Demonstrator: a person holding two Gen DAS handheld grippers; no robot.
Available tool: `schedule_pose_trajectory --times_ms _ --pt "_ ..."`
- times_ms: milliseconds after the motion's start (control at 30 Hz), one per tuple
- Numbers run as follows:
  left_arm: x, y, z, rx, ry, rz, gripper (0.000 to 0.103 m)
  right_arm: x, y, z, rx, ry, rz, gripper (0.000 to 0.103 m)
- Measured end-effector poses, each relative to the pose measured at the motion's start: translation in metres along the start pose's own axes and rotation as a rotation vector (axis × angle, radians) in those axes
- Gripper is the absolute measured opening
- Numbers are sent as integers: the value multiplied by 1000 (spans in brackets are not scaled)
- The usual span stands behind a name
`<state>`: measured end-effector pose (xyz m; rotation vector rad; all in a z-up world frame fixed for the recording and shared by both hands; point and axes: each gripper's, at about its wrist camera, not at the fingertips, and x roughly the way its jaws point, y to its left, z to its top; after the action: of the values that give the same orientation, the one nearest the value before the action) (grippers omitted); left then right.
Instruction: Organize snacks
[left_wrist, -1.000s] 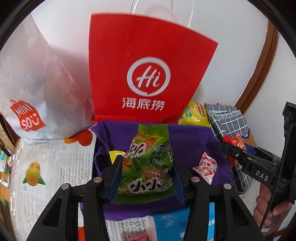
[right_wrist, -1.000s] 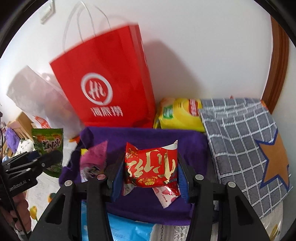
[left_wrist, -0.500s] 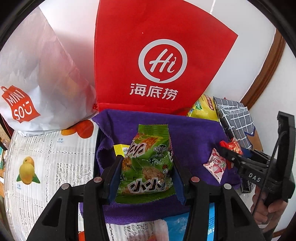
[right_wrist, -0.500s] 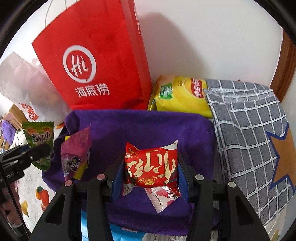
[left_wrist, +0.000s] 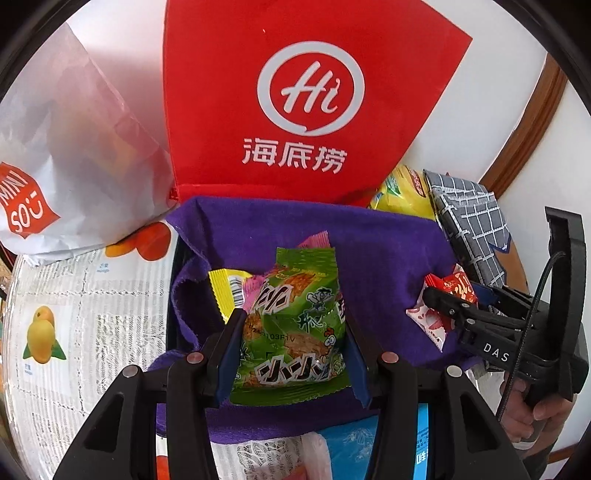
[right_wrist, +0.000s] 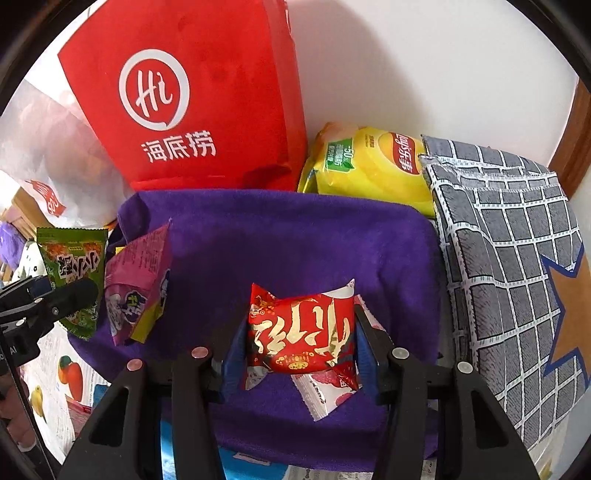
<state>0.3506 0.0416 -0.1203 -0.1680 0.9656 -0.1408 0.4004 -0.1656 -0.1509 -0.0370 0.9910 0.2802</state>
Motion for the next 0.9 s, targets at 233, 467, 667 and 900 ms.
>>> schedule_pose_trajectory --times_ms 233,467,667,900 --pt "3 -2 -2 6 9 1 48 6 -3 -1 2 22 -8 53" --pt "4 -2 -2 9 10 5 48 7 -1 0 -2 22 -14 60" --pt "2 -6 -1 24 14 5 58 -4 -1 1 -1 2 -13 67" --pt "-23 -18 1 51 -39 -11 73 -36 -3 3 16 -69 -27 67"
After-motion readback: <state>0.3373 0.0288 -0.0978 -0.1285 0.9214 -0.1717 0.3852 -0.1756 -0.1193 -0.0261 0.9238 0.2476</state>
